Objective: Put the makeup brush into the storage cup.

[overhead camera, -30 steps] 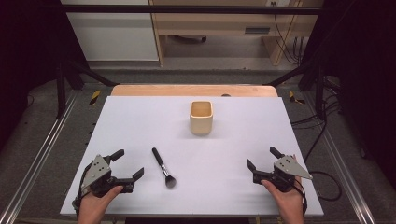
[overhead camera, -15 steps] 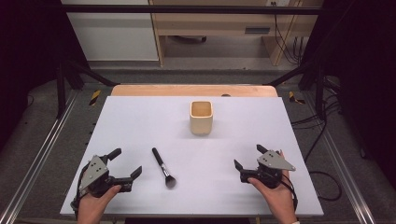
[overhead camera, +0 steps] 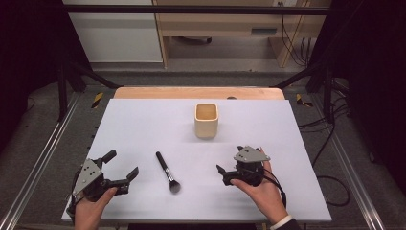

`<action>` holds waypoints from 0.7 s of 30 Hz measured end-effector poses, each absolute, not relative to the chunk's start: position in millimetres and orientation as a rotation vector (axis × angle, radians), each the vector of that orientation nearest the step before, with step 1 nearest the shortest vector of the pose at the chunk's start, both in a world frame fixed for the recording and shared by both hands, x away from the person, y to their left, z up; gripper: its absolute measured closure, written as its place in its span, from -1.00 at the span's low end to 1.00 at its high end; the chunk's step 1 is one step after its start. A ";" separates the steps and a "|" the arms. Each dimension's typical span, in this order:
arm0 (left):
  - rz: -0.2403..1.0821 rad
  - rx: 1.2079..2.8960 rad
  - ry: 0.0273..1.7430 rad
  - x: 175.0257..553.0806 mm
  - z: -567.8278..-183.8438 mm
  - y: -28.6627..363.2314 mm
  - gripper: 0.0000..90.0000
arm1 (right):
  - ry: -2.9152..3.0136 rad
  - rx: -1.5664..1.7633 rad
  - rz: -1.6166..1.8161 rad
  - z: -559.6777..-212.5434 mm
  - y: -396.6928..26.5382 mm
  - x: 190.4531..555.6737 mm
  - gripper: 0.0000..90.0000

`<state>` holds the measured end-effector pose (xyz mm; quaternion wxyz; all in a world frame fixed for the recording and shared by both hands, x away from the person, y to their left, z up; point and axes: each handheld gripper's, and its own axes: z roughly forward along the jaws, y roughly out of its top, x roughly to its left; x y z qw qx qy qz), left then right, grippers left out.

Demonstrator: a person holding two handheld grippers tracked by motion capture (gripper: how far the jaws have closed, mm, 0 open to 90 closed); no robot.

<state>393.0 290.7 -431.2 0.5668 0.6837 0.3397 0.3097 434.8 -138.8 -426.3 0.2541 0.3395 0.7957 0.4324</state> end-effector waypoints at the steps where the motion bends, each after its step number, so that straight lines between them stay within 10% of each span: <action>1: 0.731 1.608 0.800 393.0 -431.0 291.5 -0.95 | 2.171 0.920 1.165 -425.8 -134.9 435.6 -0.87; 21: 0.752 1.570 0.830 393.6 -430.7 301.1 -0.95 | 2.256 0.863 1.080 -406.4 -80.8 445.4 -0.81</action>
